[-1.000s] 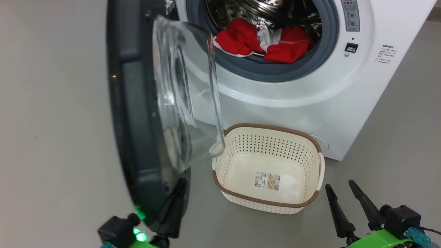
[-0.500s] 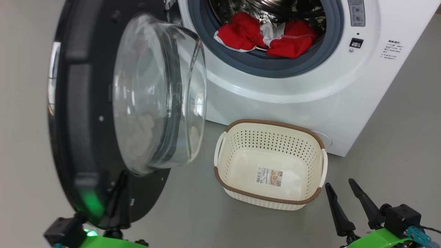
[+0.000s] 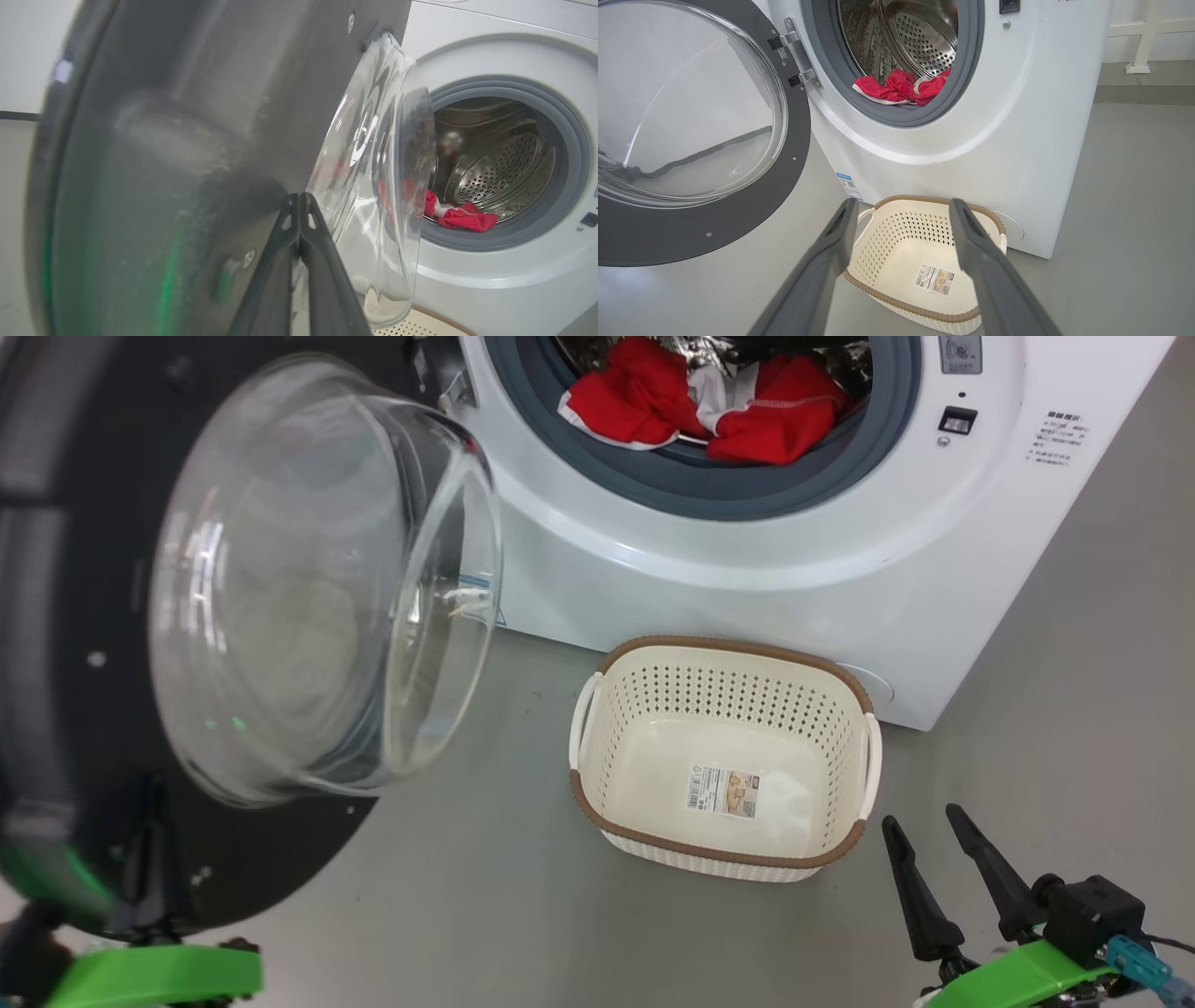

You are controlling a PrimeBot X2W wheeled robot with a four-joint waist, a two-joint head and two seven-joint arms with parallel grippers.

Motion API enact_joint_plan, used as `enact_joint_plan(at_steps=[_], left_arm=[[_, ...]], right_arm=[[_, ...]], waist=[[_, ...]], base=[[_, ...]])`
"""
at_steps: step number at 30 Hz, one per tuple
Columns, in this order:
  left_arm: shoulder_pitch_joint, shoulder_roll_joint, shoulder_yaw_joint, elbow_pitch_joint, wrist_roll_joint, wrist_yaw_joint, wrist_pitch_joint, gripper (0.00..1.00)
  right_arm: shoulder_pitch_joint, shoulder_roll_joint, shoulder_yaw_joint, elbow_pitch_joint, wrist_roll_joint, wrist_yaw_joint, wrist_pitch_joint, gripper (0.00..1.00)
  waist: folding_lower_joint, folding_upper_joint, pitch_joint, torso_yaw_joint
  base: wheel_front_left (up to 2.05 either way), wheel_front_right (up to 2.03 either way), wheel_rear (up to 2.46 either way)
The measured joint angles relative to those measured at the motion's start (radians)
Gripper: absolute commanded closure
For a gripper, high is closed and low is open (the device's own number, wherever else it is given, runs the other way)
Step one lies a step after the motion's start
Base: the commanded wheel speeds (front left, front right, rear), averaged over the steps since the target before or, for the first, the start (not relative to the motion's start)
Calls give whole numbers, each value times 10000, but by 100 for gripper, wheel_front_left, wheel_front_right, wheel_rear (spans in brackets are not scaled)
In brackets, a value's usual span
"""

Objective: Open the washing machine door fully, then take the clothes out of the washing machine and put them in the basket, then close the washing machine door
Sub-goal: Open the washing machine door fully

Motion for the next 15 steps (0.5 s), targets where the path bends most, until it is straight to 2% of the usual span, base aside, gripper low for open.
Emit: enact_joint_plan(at_steps=[9,15], left_arm=[[-766,-40,1919,476,581,-182,0,100],[-1206,-38,2800,725,807,-192,-2,100]], right_arm=[[-101,-21,50,-23,0,0,0,0],[-310,-84,102,-46,-2,0,-2,0]], waist=[[0,0,298,-201],[0,0,493,-315]], base=[[0,0,0],[0,0,0]])
